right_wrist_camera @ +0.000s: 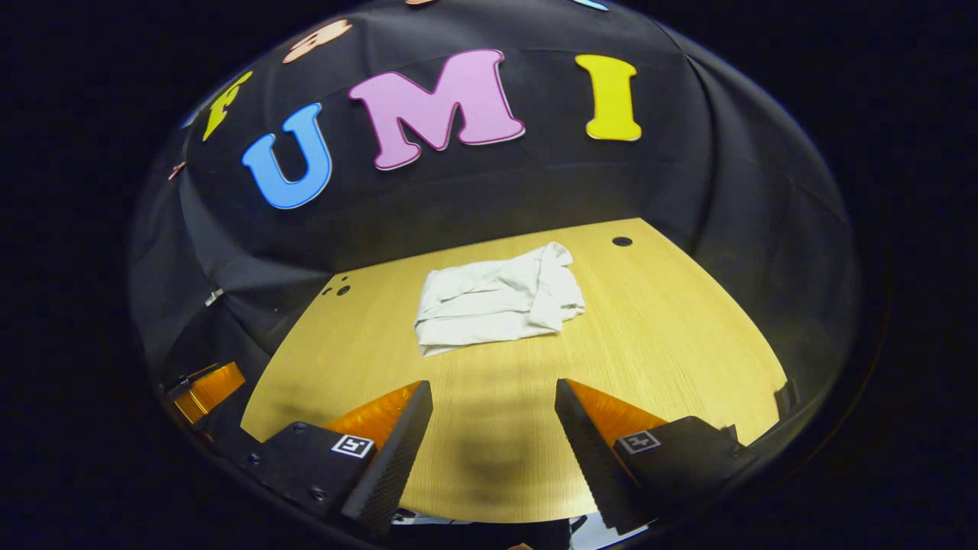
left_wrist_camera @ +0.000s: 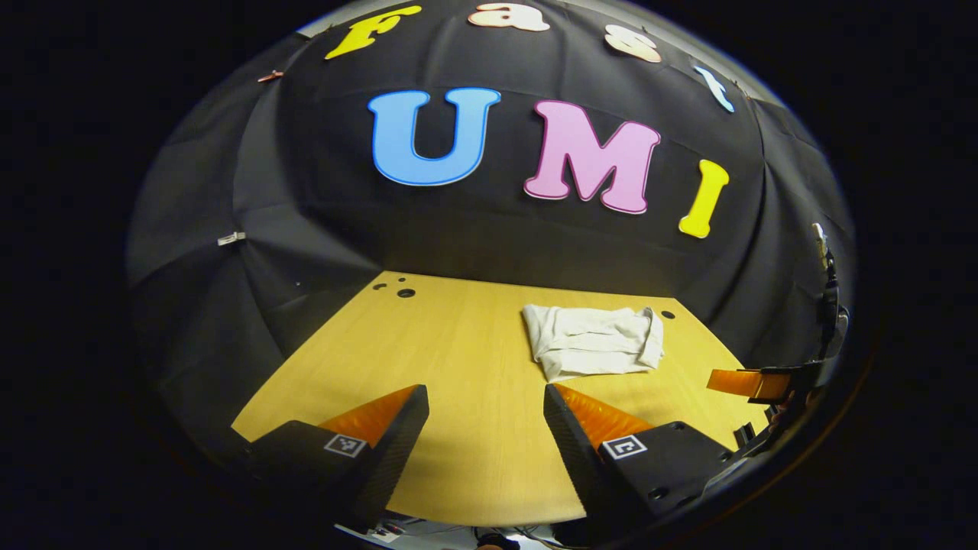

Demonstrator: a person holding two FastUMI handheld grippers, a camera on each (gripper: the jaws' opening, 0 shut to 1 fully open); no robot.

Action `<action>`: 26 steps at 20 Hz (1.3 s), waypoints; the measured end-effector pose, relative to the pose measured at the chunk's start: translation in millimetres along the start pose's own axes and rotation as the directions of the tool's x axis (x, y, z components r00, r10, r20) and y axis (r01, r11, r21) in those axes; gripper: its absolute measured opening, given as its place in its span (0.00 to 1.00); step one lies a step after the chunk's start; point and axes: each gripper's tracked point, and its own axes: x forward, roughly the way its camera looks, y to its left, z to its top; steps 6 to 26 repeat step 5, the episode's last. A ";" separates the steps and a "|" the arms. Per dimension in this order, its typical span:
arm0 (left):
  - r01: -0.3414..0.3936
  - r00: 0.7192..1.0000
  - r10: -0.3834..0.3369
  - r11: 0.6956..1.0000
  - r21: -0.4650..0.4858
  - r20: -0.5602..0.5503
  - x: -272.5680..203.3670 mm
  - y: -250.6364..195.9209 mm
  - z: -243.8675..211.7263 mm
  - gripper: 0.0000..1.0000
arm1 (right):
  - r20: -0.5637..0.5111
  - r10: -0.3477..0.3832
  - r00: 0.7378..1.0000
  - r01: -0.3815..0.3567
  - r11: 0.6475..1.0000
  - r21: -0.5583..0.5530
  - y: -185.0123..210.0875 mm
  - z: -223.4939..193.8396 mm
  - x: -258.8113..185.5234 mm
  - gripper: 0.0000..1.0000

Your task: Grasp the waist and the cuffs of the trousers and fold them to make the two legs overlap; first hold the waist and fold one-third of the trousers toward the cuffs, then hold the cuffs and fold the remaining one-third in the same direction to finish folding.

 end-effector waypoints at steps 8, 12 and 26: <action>0.004 1.000 -0.003 0.999 -0.037 0.028 -27.2 10.6 19.0 0.96 | 0.116 0.112 0.987 -0.090 0.980 -0.177 59.7 24.8 -27.1 0.99; 0.004 1.000 -0.003 0.999 -0.037 0.028 -27.2 10.6 19.0 0.96 | 0.116 0.112 0.987 -0.090 0.980 -0.177 59.7 24.8 -27.1 0.99; 0.004 1.000 -0.003 0.999 -0.037 0.028 -27.2 10.6 19.0 0.96 | 0.116 0.112 0.987 -0.090 0.980 -0.177 59.7 24.8 -27.1 0.99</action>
